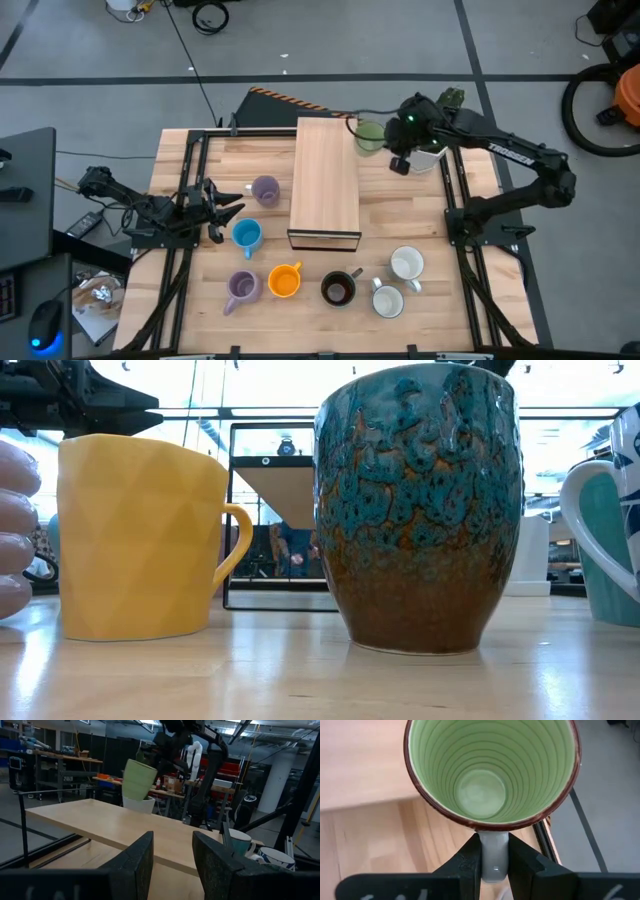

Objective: Place coffee mugs
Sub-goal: Put the green mug on the shelf, then put the purple patterned mug on the shelf

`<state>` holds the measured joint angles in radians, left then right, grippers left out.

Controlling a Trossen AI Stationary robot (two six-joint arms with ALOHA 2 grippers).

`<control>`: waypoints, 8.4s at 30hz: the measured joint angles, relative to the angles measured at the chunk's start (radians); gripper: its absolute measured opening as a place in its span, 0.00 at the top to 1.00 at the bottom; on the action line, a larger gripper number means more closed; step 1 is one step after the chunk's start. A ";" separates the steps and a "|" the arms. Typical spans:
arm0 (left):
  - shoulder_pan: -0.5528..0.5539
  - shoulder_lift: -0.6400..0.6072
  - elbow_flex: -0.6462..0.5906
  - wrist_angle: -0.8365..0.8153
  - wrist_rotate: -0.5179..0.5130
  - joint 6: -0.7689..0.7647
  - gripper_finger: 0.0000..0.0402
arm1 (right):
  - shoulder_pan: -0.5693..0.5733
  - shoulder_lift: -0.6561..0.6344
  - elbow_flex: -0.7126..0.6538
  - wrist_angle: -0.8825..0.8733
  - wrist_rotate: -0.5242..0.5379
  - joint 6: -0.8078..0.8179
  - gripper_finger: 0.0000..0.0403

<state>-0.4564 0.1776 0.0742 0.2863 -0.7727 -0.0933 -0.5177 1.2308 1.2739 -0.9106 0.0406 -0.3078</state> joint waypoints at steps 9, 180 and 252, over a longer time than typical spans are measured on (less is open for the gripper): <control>0.000 0.000 0.000 0.000 0.000 0.002 0.65 | -0.082 0.208 0.210 0.011 -0.117 -0.063 0.82; -0.013 0.416 0.389 -0.773 0.075 -0.576 0.65 | 0.447 -0.332 -0.443 0.786 0.334 0.016 0.43; 0.058 0.654 0.606 -1.179 0.397 -0.919 0.65 | 0.522 -0.397 -0.542 0.931 0.193 0.060 0.43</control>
<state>-0.3984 0.8314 0.6797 -0.8930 -0.3759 -1.0127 0.0038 0.8342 0.7322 0.0205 0.2340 -0.2481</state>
